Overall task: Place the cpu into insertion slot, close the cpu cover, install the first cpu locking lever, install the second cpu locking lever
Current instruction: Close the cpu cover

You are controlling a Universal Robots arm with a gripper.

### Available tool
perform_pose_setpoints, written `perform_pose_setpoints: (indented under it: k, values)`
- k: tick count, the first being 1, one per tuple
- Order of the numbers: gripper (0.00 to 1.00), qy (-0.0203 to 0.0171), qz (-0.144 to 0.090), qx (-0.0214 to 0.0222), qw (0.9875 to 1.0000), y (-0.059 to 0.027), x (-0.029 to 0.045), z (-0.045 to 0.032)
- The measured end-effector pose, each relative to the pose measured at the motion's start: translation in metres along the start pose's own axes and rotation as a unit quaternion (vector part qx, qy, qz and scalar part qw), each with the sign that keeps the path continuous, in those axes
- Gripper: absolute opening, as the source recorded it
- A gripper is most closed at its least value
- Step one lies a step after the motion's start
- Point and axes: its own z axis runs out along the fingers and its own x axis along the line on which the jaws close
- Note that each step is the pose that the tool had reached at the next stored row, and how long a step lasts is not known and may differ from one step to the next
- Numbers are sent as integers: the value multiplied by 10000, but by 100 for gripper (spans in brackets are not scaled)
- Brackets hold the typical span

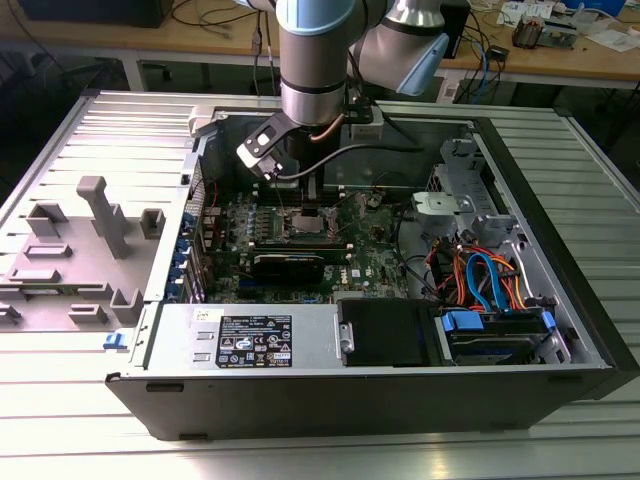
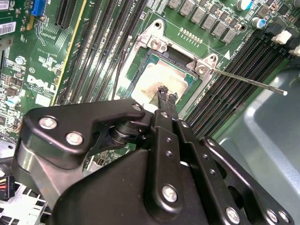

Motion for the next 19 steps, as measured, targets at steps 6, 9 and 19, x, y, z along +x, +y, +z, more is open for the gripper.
perform_pose_setpoints:
  k: [6, 9, 19]
  values:
    - [11, 1, 0, 0, 10000, 1, 0, -16]
    - [11, 0, 0, 0, 10000, 2, 0, -18]
    - [11, 0, 0, 11, 10000, 21, 1, -88]
